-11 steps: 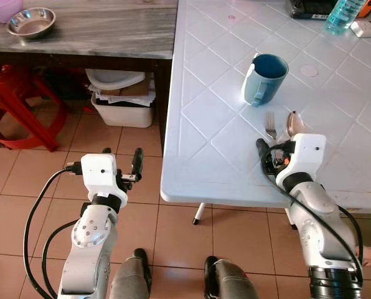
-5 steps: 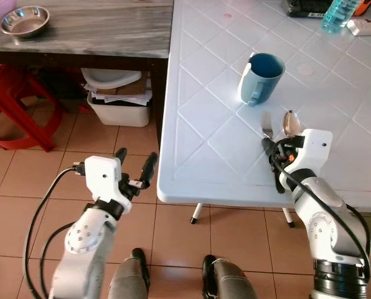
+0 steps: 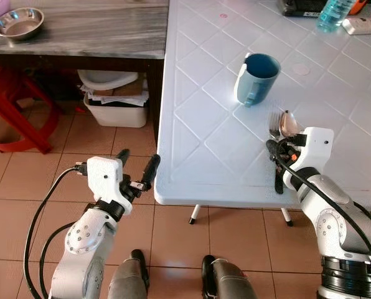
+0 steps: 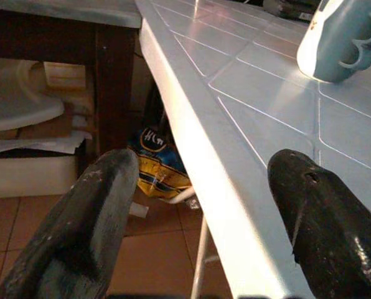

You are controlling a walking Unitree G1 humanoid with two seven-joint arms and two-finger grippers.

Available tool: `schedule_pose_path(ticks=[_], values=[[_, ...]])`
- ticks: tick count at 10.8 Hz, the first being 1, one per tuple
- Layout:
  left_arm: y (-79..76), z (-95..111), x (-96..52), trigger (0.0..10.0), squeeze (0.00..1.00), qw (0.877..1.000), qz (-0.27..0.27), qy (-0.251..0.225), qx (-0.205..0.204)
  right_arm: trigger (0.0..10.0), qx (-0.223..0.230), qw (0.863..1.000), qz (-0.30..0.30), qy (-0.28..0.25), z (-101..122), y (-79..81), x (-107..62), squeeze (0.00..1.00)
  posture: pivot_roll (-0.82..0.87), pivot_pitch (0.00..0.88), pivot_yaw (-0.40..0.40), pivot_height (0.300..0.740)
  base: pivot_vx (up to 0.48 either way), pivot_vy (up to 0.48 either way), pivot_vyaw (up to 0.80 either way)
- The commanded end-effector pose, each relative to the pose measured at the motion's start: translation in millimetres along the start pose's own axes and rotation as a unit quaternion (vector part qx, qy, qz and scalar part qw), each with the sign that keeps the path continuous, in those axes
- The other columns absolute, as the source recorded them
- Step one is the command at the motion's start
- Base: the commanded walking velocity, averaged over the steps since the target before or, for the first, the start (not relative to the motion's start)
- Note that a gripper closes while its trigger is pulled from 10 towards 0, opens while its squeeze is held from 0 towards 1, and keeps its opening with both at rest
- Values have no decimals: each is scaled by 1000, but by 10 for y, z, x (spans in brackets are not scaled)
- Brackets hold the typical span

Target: Setting the table

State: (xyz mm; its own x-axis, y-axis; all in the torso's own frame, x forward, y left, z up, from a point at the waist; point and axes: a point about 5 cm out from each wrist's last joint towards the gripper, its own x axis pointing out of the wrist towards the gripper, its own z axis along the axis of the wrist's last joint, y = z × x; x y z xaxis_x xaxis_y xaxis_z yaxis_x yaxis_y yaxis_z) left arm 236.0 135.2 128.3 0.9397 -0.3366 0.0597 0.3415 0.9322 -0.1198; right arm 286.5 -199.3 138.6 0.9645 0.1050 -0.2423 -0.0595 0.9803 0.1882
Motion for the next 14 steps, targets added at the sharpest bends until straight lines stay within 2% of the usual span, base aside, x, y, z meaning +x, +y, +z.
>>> schedule_pose_path(ticks=[1, 2, 4, 6, 8, 10, 12, 14], values=[[-16, -11, -28, 10000, 0, 1000, -4, 6, 2, 1412, 29, 992, 9, 121, -487, 35, -7, 0, -44, 269, -12, 740, 0, 0, 0], [-6, -14, -29, 10000, 0, 1000, -1, 6, 4, 0, 34, 991, 12, 125, -509, 62, -8, 0, -43, 268, -13, 740, 0, 0, 0], [1, -10, -16, 10000, 0, 1000, 3, 5, 4, 0, 40, 993, 15, 114, -492, 90, -2, 0, -45, 266, -13, 740, 0, 0, 0], [90, -48, 7, 10000, 0, 998, 58, 15, 21, 0, 55, 995, 23, 76, -375, 176, 24, 0, -47, 262, -13, 740, 0, 0, 0], [123, -83, 25, 10000, 0, 996, 79, 23, 18, 0, 53, 996, 31, 69, -361, 300, 61, 0, -46, 255, -17, 740, 0, 240, 0], [127, -73, 42, 10000, 0, 996, 85, 17, 33, 10000, 42, 996, 39, 73, -384, 366, 64, 0, -44, 250, -20, 740, 0, 480, 0], [152, -82, 57, 10000, 0, 995, 95, 15, 39, 10000, 12, 997, 47, 67, -385, 384, 71, 0, -45, 243, -20, 740, 0, 480, 0], [160, -77, 94, 10000, 0, 994, 100, 10, 41, 10000, -20, 998, 51, 35, -316, 406, 95, 0, -46, 232, -20, 740, 0, 476, 0]])
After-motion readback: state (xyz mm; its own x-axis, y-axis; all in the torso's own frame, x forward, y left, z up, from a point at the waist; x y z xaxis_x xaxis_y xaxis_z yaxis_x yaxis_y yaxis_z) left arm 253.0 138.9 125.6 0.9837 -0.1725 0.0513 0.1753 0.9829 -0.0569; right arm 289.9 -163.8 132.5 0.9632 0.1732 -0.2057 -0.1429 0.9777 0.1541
